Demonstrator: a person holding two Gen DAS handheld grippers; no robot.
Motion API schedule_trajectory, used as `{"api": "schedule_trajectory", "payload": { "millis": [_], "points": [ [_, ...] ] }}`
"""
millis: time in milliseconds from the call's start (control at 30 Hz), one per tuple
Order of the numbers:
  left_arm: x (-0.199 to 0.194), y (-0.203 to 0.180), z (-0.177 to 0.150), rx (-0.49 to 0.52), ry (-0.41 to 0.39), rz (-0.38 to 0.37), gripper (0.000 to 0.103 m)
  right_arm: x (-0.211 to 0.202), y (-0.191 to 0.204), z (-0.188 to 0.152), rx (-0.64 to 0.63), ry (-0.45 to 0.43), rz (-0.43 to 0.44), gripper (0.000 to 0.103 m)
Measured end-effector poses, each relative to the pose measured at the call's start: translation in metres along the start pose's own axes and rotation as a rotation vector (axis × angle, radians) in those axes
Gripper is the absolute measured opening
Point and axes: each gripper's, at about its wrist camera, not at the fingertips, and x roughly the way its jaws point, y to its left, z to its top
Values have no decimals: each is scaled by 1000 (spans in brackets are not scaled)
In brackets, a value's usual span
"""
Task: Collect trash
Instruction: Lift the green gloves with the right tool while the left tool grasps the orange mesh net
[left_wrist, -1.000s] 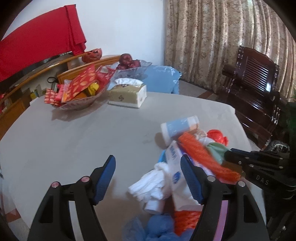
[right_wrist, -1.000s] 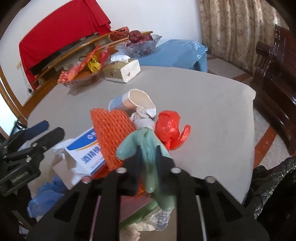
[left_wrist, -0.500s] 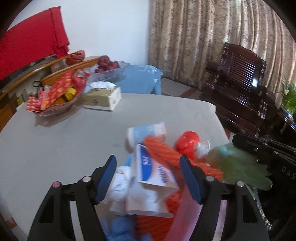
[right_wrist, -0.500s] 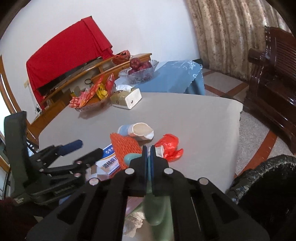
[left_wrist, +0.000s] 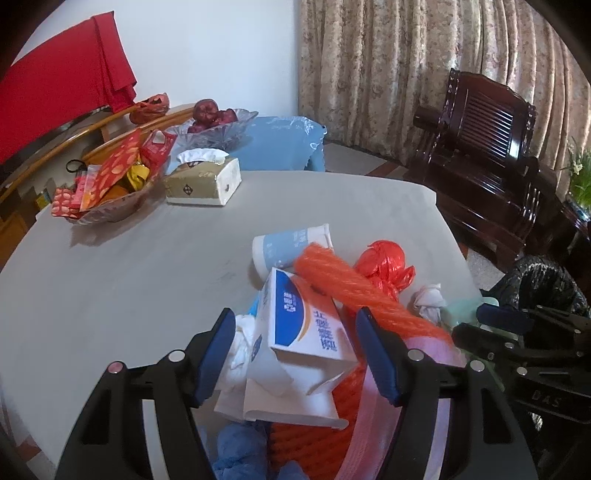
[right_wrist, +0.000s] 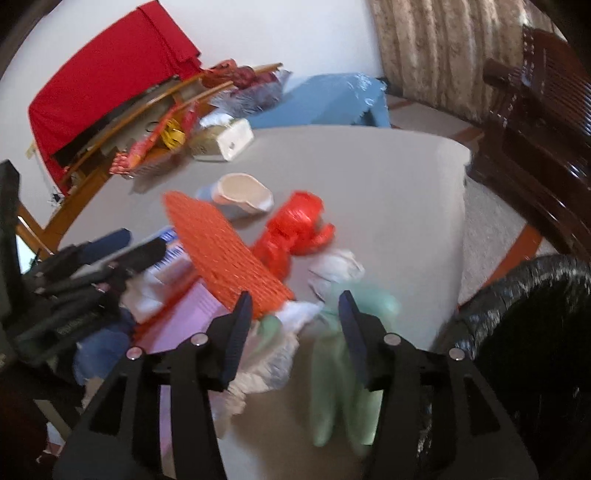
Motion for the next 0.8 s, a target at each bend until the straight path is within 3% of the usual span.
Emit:
{"api": "schedule_trajectory", "payload": {
  "millis": [433,533,600,700,800],
  "points": [
    [2,-2,-1,-5,-1,-17,67,17,-18,-8,0,45,-109,47],
    [4,-7,0,0,4,-32,67,31,-12,-5,-50,94,-165,48],
    [5,-11,2,3,2,-45,67,35,-12,-3,-56,108,-173,44],
    [7,-17,4,6,-3,-53,67,35,-15,-1,-60,111,-183,21],
    [12,-20,6,5,0,-59,67,30,-21,2,-32,99,-150,12]
  ]
}}
